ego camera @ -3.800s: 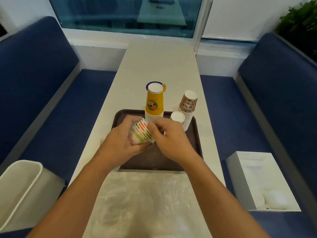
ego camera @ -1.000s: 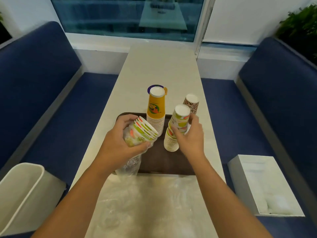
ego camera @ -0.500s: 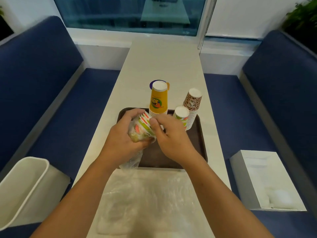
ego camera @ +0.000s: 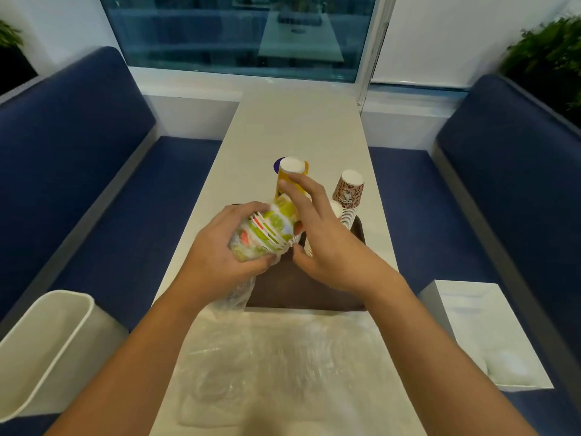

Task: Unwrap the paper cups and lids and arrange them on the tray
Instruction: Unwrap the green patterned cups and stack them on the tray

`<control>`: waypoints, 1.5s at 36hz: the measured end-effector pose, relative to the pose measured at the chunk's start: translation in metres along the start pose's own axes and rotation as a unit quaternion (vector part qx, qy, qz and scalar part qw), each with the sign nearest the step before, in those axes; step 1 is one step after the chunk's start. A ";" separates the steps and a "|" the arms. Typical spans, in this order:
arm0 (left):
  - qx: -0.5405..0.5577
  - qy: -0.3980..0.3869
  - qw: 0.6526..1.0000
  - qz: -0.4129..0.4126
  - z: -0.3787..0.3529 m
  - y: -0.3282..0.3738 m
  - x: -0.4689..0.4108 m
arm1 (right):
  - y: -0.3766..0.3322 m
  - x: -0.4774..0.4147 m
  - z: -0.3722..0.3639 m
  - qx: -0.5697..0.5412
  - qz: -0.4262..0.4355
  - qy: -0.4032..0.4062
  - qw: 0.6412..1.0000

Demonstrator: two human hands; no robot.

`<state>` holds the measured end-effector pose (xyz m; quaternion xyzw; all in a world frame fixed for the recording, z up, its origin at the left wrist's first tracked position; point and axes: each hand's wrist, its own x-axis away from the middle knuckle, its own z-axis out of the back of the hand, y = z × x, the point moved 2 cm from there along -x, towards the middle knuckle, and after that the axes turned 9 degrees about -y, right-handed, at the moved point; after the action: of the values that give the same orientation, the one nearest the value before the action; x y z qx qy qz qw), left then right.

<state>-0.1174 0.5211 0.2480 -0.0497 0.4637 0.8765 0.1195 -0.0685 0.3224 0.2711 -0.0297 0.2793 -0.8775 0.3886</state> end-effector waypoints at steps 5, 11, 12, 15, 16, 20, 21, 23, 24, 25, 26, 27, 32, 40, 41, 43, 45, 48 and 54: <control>0.001 -0.021 1.000 0.002 -0.005 -0.002 0.000 | 0.007 -0.004 0.007 0.094 0.046 -0.028 0.994; 0.013 0.003 0.999 0.032 -0.007 -0.011 -0.005 | 0.045 0.003 0.016 0.159 -0.039 0.216 0.963; 0.015 0.002 0.999 0.038 -0.008 -0.013 -0.006 | 0.048 0.006 0.014 0.115 -0.075 0.251 0.958; 0.037 -0.003 0.998 0.058 -0.014 -0.019 -0.012 | 0.061 0.008 -0.001 -0.062 -0.169 0.323 0.929; 0.040 -0.004 0.997 0.063 -0.017 -0.020 -0.014 | 0.066 0.005 -0.008 -0.124 -0.198 0.327 0.916; 0.059 0.003 0.995 0.083 -0.027 -0.027 -0.023 | 0.094 -0.003 -0.048 -0.230 -0.291 0.262 0.891; 0.060 0.003 0.994 0.088 -0.029 -0.028 -0.025 | 0.099 -0.004 -0.057 -0.234 -0.304 0.239 0.892; 0.054 -0.003 0.994 0.092 -0.033 -0.030 -0.029 | 0.109 -0.002 -0.074 -0.239 -0.328 0.203 0.891; 0.049 -0.007 0.994 0.095 -0.034 -0.031 -0.030 | 0.113 0.000 -0.080 -0.242 -0.338 0.190 0.889; 0.046 -0.009 0.994 0.097 -0.035 -0.031 -0.031 | 0.114 0.001 -0.083 -0.247 -0.345 0.183 0.887; 0.042 -0.011 0.994 0.098 -0.036 -0.032 -0.032 | 0.115 0.002 -0.085 -0.247 -0.347 0.186 0.885; 0.039 -0.013 0.994 0.098 -0.036 -0.033 -0.033 | 0.114 0.002 -0.085 -0.231 -0.346 0.202 0.887; 0.030 -0.013 0.994 0.100 -0.035 -0.034 -0.031 | 0.072 0.003 -0.063 -0.108 -0.257 0.316 0.907; 0.046 -0.008 0.995 0.085 -0.033 -0.024 -0.020 | 0.018 -0.012 -0.042 -0.177 -0.063 0.095 0.978; 0.045 -0.006 0.995 0.084 -0.031 -0.021 -0.018 | 0.015 -0.011 -0.040 -0.175 -0.061 0.090 0.979; 0.047 -0.007 0.996 0.080 -0.030 -0.020 -0.015 | 0.012 -0.011 -0.037 -0.165 -0.073 0.107 0.978; 0.043 -0.010 0.997 0.065 -0.028 -0.017 -0.011 | 0.013 -0.009 -0.031 -0.182 -0.114 0.162 0.963; 0.018 -0.014 0.999 0.044 -0.027 -0.016 -0.005 | 0.017 -0.003 -0.016 -0.186 -0.143 0.235 0.943; 0.005 -0.010 0.999 0.034 -0.026 -0.014 0.000 | 0.014 0.005 -0.009 -0.138 -0.046 0.081 0.986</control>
<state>-0.1146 0.5074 0.2224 -0.0243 0.4686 0.8780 0.0942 -0.0647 0.3153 0.2556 -0.0249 0.4263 -0.8471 0.3164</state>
